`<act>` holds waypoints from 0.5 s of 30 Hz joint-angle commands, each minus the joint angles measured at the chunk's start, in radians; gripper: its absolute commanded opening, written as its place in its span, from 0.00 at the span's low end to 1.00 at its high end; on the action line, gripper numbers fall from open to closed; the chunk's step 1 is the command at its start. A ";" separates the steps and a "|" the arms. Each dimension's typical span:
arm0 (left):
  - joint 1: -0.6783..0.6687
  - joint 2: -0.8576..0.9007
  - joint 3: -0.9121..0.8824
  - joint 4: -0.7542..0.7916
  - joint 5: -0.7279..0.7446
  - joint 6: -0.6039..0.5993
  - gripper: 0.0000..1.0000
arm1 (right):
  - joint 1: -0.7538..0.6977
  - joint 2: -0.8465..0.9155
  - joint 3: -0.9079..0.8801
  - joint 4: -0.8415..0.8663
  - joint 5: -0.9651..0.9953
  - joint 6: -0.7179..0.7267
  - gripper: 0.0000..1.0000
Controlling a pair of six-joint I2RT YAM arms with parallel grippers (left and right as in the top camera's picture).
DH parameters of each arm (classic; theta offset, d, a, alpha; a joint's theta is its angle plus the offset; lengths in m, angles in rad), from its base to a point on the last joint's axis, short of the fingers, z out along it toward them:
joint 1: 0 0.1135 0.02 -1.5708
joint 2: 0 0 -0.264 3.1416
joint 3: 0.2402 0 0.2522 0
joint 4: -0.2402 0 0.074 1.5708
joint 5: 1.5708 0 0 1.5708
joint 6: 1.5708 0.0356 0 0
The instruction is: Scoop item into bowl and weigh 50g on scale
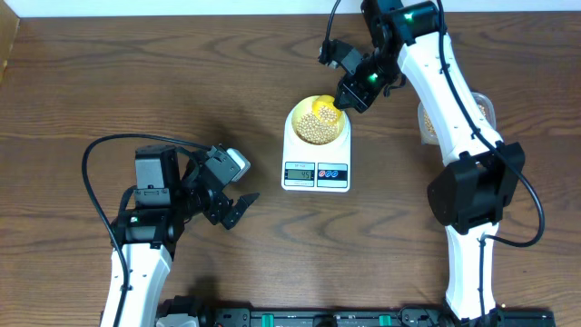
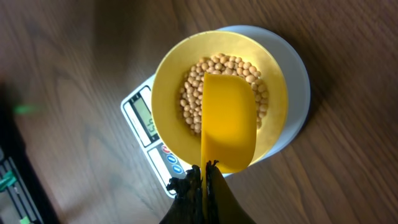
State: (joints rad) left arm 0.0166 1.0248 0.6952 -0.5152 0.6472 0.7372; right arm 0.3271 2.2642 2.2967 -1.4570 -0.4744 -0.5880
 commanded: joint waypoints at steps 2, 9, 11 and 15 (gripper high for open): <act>-0.002 0.000 0.004 0.001 -0.005 0.010 0.97 | 0.020 0.004 0.028 -0.002 0.027 -0.012 0.01; -0.002 0.000 0.004 0.001 -0.005 0.010 0.98 | 0.017 0.004 0.028 0.000 0.005 -0.011 0.01; -0.002 0.000 0.004 0.001 -0.005 0.010 0.98 | 0.002 0.004 0.028 -0.001 -0.022 -0.011 0.01; -0.002 0.000 0.004 0.001 -0.005 0.010 0.97 | -0.016 0.004 0.028 0.006 -0.043 -0.012 0.01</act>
State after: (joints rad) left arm 0.0166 1.0248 0.6952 -0.5152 0.6472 0.7372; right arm 0.3260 2.2642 2.2967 -1.4528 -0.4793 -0.5880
